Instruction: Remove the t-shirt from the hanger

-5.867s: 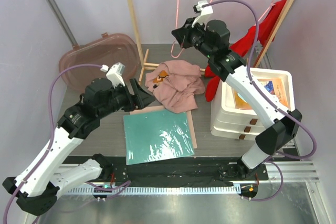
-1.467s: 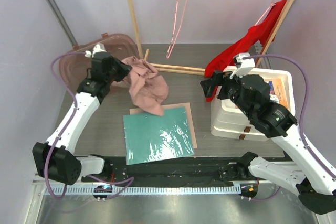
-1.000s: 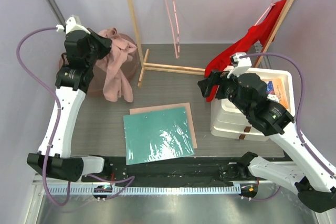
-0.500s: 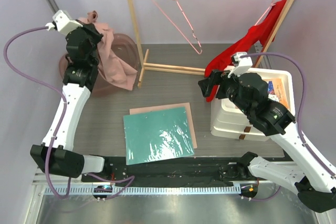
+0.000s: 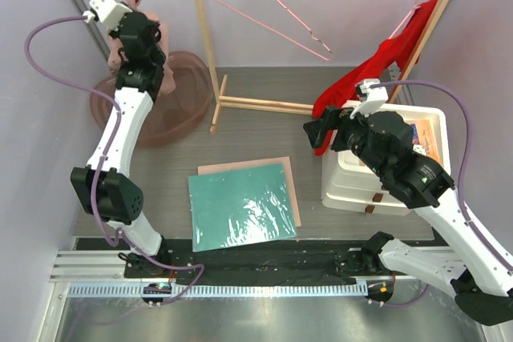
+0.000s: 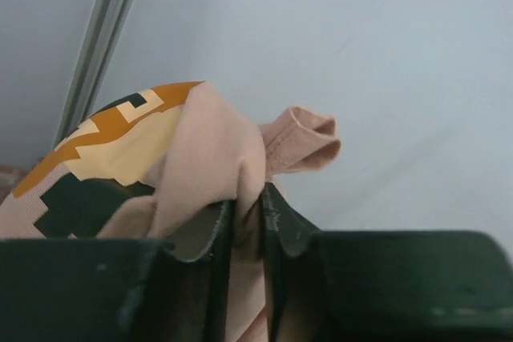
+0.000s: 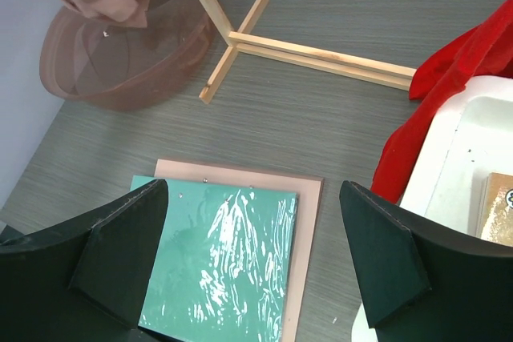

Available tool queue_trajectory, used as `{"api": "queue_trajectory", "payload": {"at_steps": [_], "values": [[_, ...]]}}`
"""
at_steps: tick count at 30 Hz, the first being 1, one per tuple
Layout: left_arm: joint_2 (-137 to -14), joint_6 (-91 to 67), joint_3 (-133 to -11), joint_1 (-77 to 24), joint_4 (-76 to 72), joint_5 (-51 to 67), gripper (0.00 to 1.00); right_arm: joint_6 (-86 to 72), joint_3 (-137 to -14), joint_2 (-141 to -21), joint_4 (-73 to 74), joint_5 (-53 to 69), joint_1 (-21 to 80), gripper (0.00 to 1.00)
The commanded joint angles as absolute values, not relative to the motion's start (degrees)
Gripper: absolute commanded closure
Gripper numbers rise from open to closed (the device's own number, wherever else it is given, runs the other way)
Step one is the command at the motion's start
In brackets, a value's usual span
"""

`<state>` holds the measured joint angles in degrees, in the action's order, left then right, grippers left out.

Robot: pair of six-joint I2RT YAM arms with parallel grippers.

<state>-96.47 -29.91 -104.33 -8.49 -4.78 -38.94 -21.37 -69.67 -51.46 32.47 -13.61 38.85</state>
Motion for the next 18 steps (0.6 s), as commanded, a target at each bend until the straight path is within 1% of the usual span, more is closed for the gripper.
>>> {"api": "queue_trajectory", "payload": {"at_steps": [1,2,4,5,6,7,8,9,10,11,13,16,17,18], "values": [[-92.8,-38.0,-100.7,-8.3,3.3,-42.5,0.79,-21.3,-71.8,-50.4,32.1,-14.0,38.9,0.07],[-90.6,-40.1,-97.9,-8.3,4.1,-42.5,0.81,-21.3,-71.8,-50.7,32.0,-13.7,38.9,0.07],[-88.4,-44.2,-94.9,-8.3,5.9,-41.9,0.78,-21.2,-71.8,-51.2,31.9,-13.2,38.9,0.07],[-87.1,-46.1,-94.0,-8.3,8.3,-43.0,0.5,-21.3,-71.8,-51.3,31.7,-13.1,38.9,0.07],[-86.8,-49.7,-94.0,-8.3,10.8,-44.5,0.39,-21.4,-71.8,-51.4,31.7,-12.6,38.9,0.07],[-86.9,-50.6,-94.7,-8.3,16.4,-44.6,0.32,-21.5,-71.8,-51.4,31.6,-12.3,38.9,0.07],[-87.5,-51.2,-97.4,-8.3,19.5,-44.8,0.12,-21.6,-71.7,-51.3,31.6,-12.1,38.9,0.07],[-87.6,-52.6,-98.4,-8.2,22.4,-44.6,0.05,-21.8,-71.7,-51.2,31.5,-12.0,38.9,0.07],[-87.7,-53.3,-99.1,-8.3,26.8,-42.7,0.02,-21.9,-71.5,-51.1,31.5,-12.1,38.9,0.07],[-87.0,-53.9,-99.7,-8.3,28.2,-41.5,0.01,-22.0,-71.3,-50.6,31.6,-12.2,38.9,0.07],[-85.4,-55.1,-98.9,-8.3,30.1,-36.3,0.01,-22.1,-70.8,-50.1,31.5,-12.7,38.9,0.07],[-79.3,-54.9,-92.7,-8.2,28.2,-27.9,0.02,-21.7,-71.1,-49.9,32.0,-13.6,38.9,0.07],[-77.2,-54.1,-87.2,-8.3,22.3,-17.7,0.03,-21.4,-71.4,-50.1,32.2,-14.2,39.0,0.07],[-73.7,-53.6,-84.3,-8.3,19.9,-12.5,0.05,-21.1,-72.2,-50.4,32.5,-14.6,38.9,0.07]]}}
